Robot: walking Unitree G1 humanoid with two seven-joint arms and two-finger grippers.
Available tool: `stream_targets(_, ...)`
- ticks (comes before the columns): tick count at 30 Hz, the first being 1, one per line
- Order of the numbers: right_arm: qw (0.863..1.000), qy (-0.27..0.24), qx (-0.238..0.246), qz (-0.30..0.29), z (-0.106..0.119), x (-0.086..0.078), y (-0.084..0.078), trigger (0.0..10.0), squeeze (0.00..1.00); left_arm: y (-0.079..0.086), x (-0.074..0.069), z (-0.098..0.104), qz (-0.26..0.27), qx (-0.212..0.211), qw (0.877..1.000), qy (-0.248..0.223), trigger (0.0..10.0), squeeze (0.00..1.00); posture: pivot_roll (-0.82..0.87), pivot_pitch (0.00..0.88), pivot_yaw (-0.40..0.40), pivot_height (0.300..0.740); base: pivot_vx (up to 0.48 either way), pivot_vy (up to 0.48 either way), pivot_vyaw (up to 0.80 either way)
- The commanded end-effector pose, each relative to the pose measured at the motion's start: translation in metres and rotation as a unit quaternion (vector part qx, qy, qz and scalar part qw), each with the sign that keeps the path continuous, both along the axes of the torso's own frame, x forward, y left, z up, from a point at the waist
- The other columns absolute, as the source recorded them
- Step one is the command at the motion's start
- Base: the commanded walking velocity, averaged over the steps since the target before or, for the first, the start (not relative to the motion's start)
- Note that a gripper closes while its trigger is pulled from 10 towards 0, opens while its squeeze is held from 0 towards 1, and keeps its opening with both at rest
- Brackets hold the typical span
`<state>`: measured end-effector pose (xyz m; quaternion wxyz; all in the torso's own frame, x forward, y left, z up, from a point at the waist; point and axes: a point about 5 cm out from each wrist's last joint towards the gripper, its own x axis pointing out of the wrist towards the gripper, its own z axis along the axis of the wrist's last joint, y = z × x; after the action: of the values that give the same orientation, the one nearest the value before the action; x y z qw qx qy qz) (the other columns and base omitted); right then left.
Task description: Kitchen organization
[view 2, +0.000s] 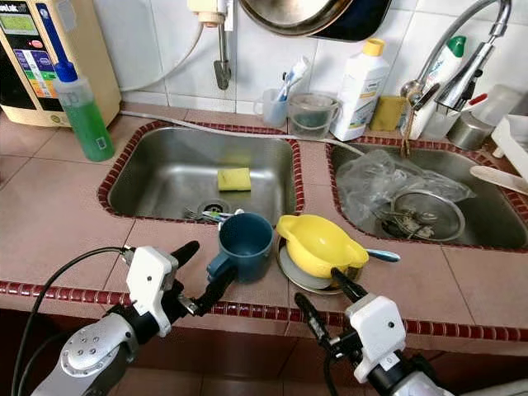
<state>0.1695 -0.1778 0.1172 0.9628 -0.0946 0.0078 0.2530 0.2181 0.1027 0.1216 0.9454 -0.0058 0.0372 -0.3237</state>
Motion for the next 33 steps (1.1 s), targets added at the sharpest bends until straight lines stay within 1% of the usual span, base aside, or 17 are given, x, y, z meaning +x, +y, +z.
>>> stream_targets(1, 1.000, -0.007, -0.003, 0.001, 0.0064, 0.0000, -0.0018, 10.0, 0.00, -0.0015, -0.0026, -0.0006, -0.007, -0.009, 1.000, 0.002, 0.0, 0.00, -0.11, 0.084, -0.035, 0.740, 0.000, 0.000, 0.00)
stream_targets(3, 1.000, -0.007, -0.003, 0.001, 0.0068, -0.0001, -0.0022, 10.0, 0.00, -0.0014, -0.0049, -0.0011, -0.020, -0.017, 1.000, 0.012, 0.0, 0.00, -0.11, 0.086, -0.037, 0.740, 0.000, 0.000, 0.00)
stream_targets(33, 1.000, 0.001, -0.009, -0.002, 0.0060, -0.0045, -0.0038, 10.0, 0.00, -0.0052, -0.0055, 0.0010, -0.019, -0.024, 0.999, 0.013, 0.0, 0.00, -0.12, 0.094, -0.036, 0.740, 0.000, 0.000, 0.00)
